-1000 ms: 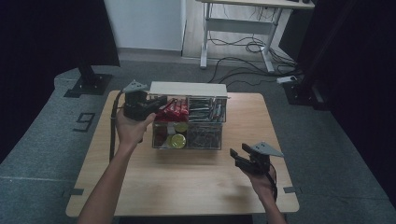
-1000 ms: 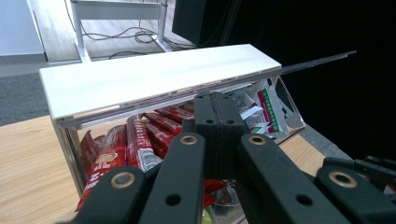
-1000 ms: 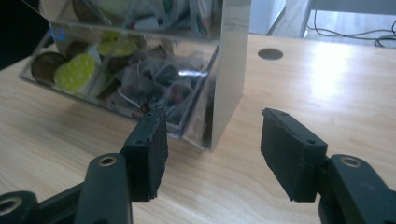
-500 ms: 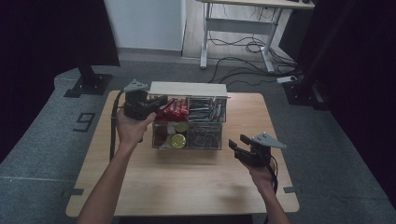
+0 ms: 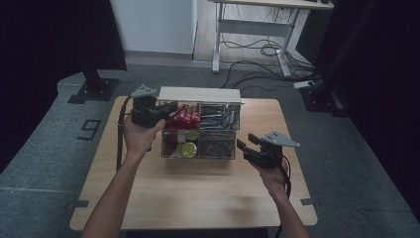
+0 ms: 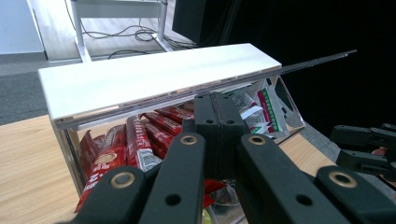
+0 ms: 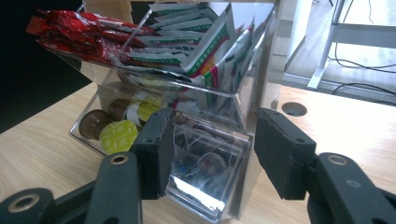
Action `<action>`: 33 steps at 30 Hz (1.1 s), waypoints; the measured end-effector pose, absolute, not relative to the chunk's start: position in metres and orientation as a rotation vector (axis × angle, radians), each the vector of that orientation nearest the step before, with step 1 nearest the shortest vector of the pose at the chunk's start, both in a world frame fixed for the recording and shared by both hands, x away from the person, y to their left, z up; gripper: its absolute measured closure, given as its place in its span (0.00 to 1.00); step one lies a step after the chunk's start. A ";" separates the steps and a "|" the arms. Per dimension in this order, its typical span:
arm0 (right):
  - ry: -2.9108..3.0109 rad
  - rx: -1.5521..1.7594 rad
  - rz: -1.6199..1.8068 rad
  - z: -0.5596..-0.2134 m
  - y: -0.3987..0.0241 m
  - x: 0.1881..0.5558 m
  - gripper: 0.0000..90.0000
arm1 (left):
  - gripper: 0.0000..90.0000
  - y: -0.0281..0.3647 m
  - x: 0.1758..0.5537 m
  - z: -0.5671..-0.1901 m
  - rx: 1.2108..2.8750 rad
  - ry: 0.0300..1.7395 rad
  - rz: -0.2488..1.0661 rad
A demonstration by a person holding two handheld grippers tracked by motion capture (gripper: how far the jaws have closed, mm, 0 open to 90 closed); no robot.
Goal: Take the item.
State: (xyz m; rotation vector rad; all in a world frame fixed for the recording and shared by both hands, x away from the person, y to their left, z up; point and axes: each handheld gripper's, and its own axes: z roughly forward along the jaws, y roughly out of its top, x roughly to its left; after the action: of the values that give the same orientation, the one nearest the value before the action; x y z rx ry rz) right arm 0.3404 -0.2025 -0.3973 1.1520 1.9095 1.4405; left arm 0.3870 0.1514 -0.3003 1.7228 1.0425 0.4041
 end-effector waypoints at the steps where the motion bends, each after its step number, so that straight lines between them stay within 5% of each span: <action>1: 1.910 1.151 1.444 -0.397 -0.201 0.341 0.52 | 1.00 0.151 0.387 -0.300 1.723 1.042 0.404; 33: 1.917 1.126 1.451 -0.377 -0.179 0.364 0.58 | 1.00 0.152 0.387 -0.301 1.723 1.041 0.402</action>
State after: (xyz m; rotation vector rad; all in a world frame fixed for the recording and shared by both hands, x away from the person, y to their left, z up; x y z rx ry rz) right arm 0.3645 -0.1792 -0.3774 1.1257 1.9170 1.4505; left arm 0.3871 0.1515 -0.3005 1.7229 1.0409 0.4015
